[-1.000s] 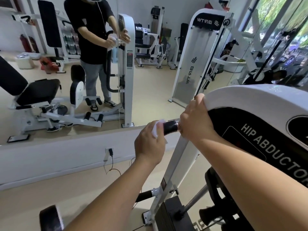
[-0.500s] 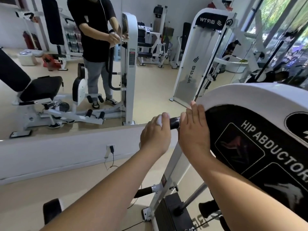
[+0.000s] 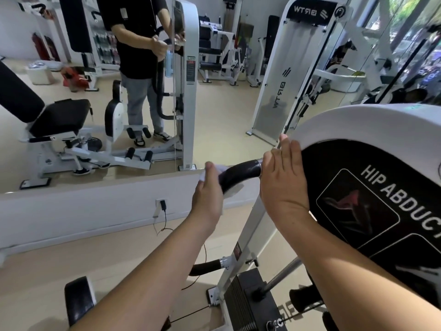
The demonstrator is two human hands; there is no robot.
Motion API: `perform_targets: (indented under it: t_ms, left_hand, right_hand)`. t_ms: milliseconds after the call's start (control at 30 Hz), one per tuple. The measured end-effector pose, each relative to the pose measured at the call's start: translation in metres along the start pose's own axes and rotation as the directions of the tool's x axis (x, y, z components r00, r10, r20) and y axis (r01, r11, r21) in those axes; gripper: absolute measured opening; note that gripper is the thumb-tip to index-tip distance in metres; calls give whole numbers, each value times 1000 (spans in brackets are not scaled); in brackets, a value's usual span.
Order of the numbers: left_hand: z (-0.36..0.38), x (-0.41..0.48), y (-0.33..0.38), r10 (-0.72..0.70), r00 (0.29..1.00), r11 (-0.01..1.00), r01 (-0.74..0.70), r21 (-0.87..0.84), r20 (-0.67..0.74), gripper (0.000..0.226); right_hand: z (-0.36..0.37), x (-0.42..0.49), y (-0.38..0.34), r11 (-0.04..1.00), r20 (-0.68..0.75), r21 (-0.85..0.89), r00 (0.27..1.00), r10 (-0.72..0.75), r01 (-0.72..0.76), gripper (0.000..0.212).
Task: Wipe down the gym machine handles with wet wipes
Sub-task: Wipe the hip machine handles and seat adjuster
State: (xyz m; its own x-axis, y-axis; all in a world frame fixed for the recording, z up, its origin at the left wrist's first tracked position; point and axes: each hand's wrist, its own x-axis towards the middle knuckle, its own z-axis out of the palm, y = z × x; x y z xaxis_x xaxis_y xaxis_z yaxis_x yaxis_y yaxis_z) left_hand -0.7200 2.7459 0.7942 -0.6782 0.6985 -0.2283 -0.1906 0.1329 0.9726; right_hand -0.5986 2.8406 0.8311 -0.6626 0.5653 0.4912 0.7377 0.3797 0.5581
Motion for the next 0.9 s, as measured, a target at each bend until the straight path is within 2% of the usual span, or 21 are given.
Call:
perform_targets:
  t_ms: [67,100,133,200,300,400,467,533,600,633,667,733,800,867,900]
  left_hand:
    - [2,-8,-2,203,979,973,-201,113,1,54]
    - [-1,-13,-11,256,966,960,-252,124,-20,55]
    - [-4,-12,-26,252,967,963,-246,106,-46,62]
    - [-14,-18,-50,94,993,995,-91,42,-75,75]
    - [-18,-15,-57,-106,991,994,107,15,-86,59]
    - [-13,6,-33,-246,969,960,242,-141,-10,65]
    - [-7,6,-14,-172,985,977,168,-130,-21,71]
    - [-4,-3,-15,-8,998,1000,8,7,-58,79]
    - [-8,-14,-36,156,986,987,-153,37,-67,65]
    - [-11,-18,-47,145,986,989,-145,16,-76,56]
    - [-16,-17,-59,60,995,998,-61,-12,-84,53]
    - [-23,-14,-75,-114,991,993,111,-34,-71,53]
    - [-24,-7,-72,-202,978,978,199,-69,-47,54]
    - [-19,-3,-46,-240,971,958,235,-164,-6,58]
    - [-15,-3,-29,-191,981,965,192,-179,25,59]
  right_hand:
    - [-3,0,-1,1000,27,9,1000,12,-12,43]
    - [-3,0,0,1000,28,5,1000,8,-8,43]
    - [-2,1,-1,1000,25,3,1000,8,-8,42]
    - [-1,2,-1,1000,16,12,1000,18,-18,41]
    - [-1,2,-2,1000,18,20,1000,22,-23,39]
    - [-2,1,-2,1000,23,11,999,28,-29,39]
    - [-2,2,-3,999,-1,11,999,34,-34,41]
    - [-1,1,-3,999,-14,25,999,41,-41,41]
    - [-1,2,-3,999,2,23,999,47,-47,37]
    - [-1,2,-3,998,7,19,999,52,-52,35]
    - [-1,2,-4,998,13,23,998,57,-57,33]
    - [-3,2,-3,997,10,45,998,58,-59,33]
    - [-4,0,-4,998,1,22,999,51,-51,38]
    - [-5,0,-3,999,14,12,999,49,-50,43]
    - [-6,0,-3,998,15,14,998,53,-53,44]
